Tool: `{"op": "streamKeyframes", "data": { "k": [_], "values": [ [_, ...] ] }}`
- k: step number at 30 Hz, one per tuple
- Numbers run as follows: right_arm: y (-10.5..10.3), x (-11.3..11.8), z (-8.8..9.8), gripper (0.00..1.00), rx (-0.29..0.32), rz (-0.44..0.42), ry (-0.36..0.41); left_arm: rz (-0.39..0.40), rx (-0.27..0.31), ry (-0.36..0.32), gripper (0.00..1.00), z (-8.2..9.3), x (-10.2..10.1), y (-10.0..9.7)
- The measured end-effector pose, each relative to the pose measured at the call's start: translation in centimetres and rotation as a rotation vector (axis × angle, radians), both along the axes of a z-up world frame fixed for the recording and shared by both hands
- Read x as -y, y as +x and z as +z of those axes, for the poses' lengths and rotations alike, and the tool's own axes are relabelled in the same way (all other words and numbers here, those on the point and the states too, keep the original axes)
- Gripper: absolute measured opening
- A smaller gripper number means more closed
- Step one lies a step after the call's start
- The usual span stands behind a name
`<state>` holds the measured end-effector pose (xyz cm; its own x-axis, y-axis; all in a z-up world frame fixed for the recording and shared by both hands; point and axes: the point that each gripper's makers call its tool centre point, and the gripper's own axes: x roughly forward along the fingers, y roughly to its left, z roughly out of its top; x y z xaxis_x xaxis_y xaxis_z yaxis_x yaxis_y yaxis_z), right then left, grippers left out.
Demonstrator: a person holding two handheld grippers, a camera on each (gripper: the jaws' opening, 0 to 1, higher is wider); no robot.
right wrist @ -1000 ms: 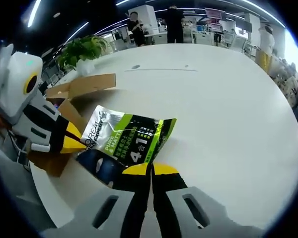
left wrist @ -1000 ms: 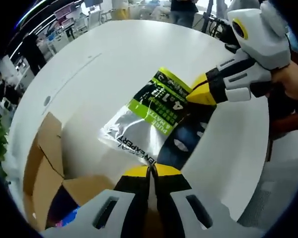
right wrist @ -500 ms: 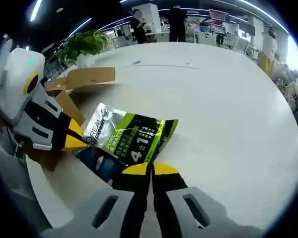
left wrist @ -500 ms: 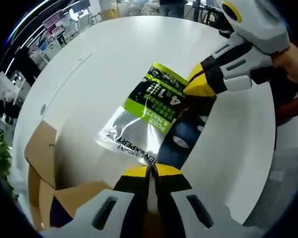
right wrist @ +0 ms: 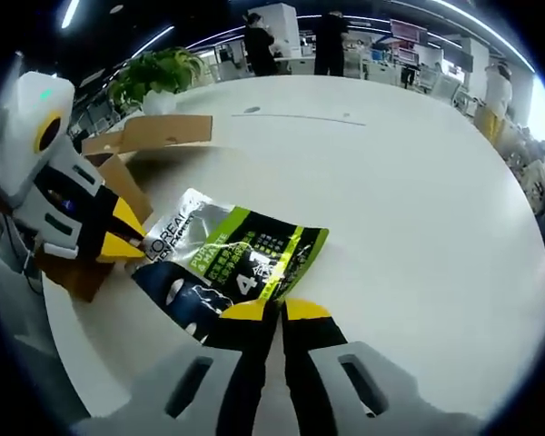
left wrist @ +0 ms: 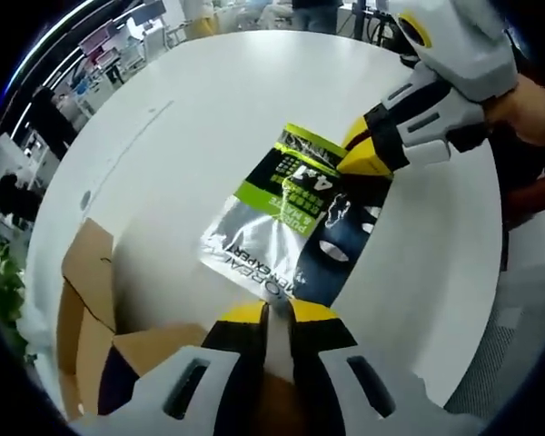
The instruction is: Operate the shoe box by opening the lid, removing the specified soft item, and placing it in the target area until the item is outside and the box remains undamaged.
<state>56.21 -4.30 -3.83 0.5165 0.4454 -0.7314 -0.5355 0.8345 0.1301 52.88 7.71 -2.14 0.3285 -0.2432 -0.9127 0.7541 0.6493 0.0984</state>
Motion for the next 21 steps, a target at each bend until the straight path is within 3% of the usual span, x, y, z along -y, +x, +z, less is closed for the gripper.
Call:
{"op": "streamKeyframes", "data": {
  "k": [11,21],
  "values": [
    [-0.1,1.0,0.9,0.05,0.033,0.013,-0.037,0.033,0.035,-0.09,0.14,2.6,0.8,-0.4],
    [-0.6,1.3,3.7,0.08,0.08,0.032,-0.046,0.088,0.039,-0.205,0.18,5.1,1.0,-1.0]
  ]
}}
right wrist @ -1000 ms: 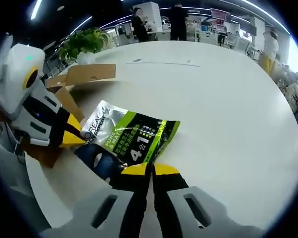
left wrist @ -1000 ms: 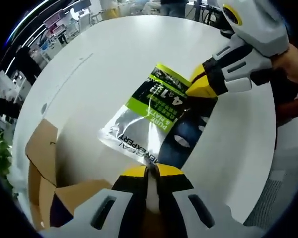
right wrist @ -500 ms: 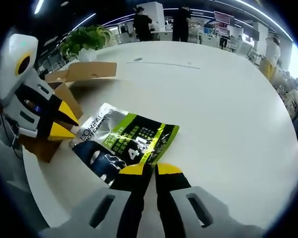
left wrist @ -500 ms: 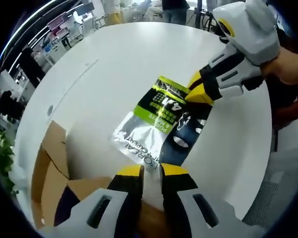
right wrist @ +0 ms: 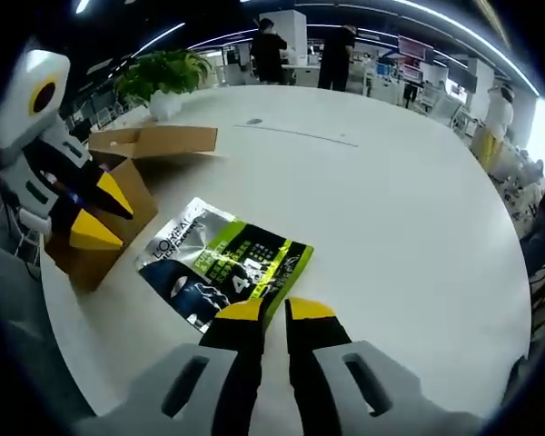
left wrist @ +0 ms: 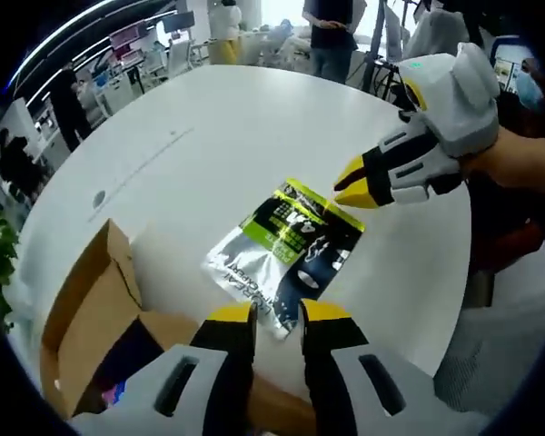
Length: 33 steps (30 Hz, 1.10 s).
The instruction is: Operate the shoe box by opening the lid, removing the specified soft item, and placing it in the target area until the item is outside and the box remains undamaged.
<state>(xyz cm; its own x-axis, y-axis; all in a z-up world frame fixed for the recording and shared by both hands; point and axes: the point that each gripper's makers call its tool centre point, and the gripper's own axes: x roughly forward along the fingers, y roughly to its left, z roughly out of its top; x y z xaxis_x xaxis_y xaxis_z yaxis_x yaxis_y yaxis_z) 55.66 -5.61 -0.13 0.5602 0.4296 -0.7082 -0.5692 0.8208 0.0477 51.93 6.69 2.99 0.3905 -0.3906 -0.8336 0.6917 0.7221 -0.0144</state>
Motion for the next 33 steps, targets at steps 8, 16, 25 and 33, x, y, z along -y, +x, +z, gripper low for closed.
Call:
{"op": "streamKeyframes", "data": {
  "k": [8,16,25,33],
  "values": [
    [-0.7,-0.5,2.1,0.12,0.03,0.044,-0.009,0.025,0.003,-0.093,0.2,2.4,-0.1,-0.5],
    [-1.3,-1.1,4.2,0.17,0.06,0.127,-0.049,0.052,0.033,-0.135,0.19,4.3,-1.6,-0.5],
    [-2.1,-3.3,6.9,0.22,0.089,0.201,-0.042,0.063,0.056,-0.158,0.21,5.5,-3.7,-0.8],
    [-3.0,-6.5,8.8,0.26,0.11,0.295,-0.019,0.052,0.074,-0.164,0.26,5.9,-6.0,-1.5]
  ]
}}
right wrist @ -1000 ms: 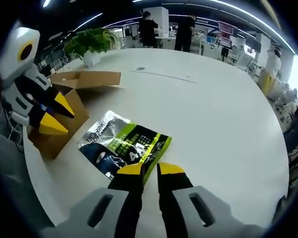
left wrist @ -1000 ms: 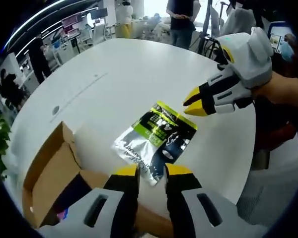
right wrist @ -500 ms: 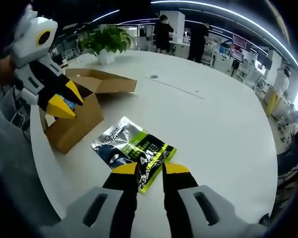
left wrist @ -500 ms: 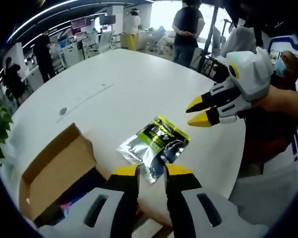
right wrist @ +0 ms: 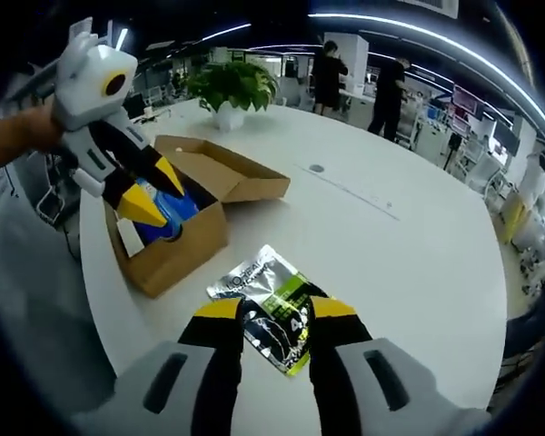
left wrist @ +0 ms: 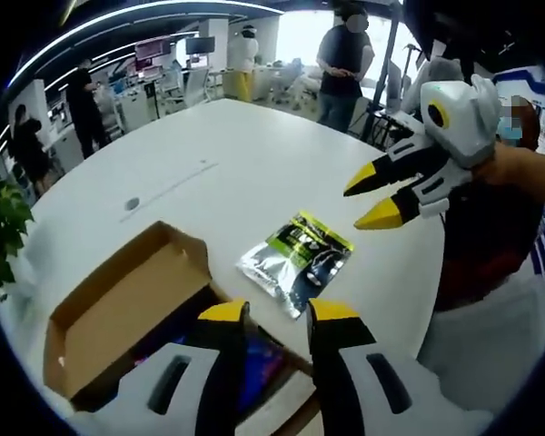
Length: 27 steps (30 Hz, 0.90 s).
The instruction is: Operate the shoe box by opening the lid, removing the specified soft item, and placing it in the target area until the item is outside and the box remains undamaged.
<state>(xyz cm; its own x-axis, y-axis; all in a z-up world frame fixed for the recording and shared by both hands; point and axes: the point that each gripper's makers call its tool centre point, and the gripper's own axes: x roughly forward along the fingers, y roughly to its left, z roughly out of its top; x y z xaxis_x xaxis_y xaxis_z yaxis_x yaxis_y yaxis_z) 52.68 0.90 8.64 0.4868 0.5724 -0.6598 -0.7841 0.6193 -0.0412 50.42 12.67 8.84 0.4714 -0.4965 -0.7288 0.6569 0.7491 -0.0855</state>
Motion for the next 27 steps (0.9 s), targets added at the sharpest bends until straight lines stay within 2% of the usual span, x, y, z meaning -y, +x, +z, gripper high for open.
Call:
{"op": "streamKeyframes", "data": {
  "k": [6,13,18,27],
  "values": [
    [-0.6,-3.2,1.5,0.31,0.013,0.084,0.019,-0.015,0.008,-0.003,0.29,-0.2,-2.2,-0.5],
    [-0.9,-6.3,2.2,0.33,0.03,0.176,0.012,-0.032,0.011,-0.007,0.32,-0.4,-4.2,-1.2],
    [-0.8,-8.3,2.6,0.33,0.045,0.224,0.007,-0.075,0.032,-0.018,0.3,-0.6,-4.9,-1.5],
    [-0.8,-10.8,2.2,0.32,0.057,0.295,-0.013,-0.121,0.015,-0.002,0.26,-2.1,-5.2,-2.0]
  ]
}}
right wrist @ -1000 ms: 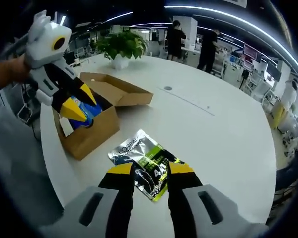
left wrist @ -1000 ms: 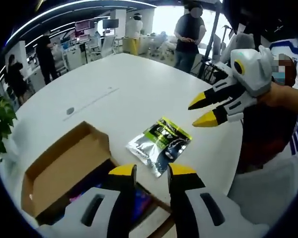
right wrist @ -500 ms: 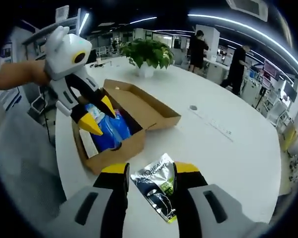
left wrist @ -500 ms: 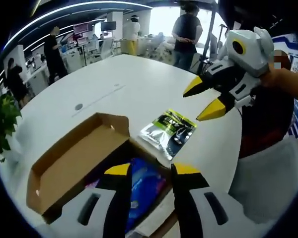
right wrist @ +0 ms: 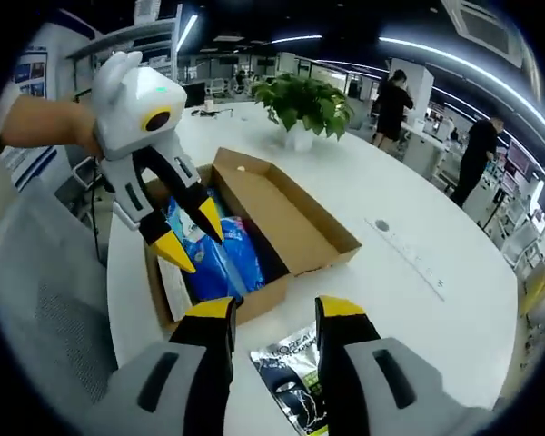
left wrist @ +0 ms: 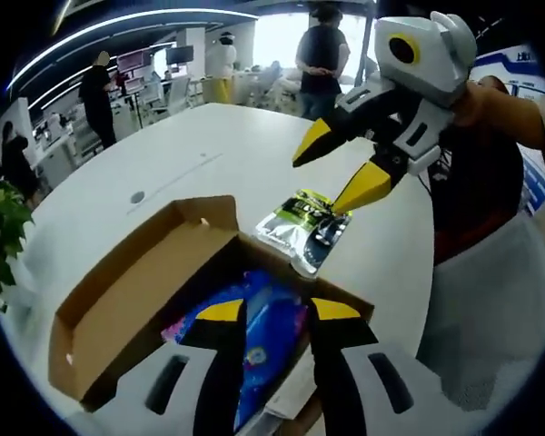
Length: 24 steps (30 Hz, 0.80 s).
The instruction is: Operate the shoe box by opening the lid, removing the specified soft item, and placing it in the target area until the item is outside and the box remains undamaged.
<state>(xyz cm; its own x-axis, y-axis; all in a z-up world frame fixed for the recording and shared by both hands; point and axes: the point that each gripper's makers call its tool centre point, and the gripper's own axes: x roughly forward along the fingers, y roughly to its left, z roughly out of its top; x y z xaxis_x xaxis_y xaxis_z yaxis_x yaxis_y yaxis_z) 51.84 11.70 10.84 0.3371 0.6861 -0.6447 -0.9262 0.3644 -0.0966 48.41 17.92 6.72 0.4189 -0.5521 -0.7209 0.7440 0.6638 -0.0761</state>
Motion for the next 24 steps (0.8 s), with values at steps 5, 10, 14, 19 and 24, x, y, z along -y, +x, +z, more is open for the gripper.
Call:
{"op": "streamKeyframes", "data": {
  "k": [5,10,14,19,24],
  "values": [
    [-0.1,-1.2,-0.8,0.32,-0.006,0.029,-0.011,-0.003,-0.026,0.027,0.25,-1.3,-0.6,0.0],
    [-0.5,-2.4,-1.9,0.32,-0.015,0.061,-0.027,-0.014,-0.025,0.061,0.24,-2.3,-1.1,0.3],
    [-0.6,-3.2,-2.7,0.31,-0.024,0.077,-0.036,-0.039,-0.032,0.081,0.23,-3.0,-1.1,0.6],
    [-0.9,-4.3,-3.7,0.29,-0.03,0.099,-0.044,-0.074,-0.04,0.128,0.18,-3.8,-1.2,0.6],
    [-0.9,-5.6,-5.0,0.27,-0.021,0.131,-0.068,-0.085,-0.043,0.141,0.13,-4.1,-1.5,0.7]
  ]
}}
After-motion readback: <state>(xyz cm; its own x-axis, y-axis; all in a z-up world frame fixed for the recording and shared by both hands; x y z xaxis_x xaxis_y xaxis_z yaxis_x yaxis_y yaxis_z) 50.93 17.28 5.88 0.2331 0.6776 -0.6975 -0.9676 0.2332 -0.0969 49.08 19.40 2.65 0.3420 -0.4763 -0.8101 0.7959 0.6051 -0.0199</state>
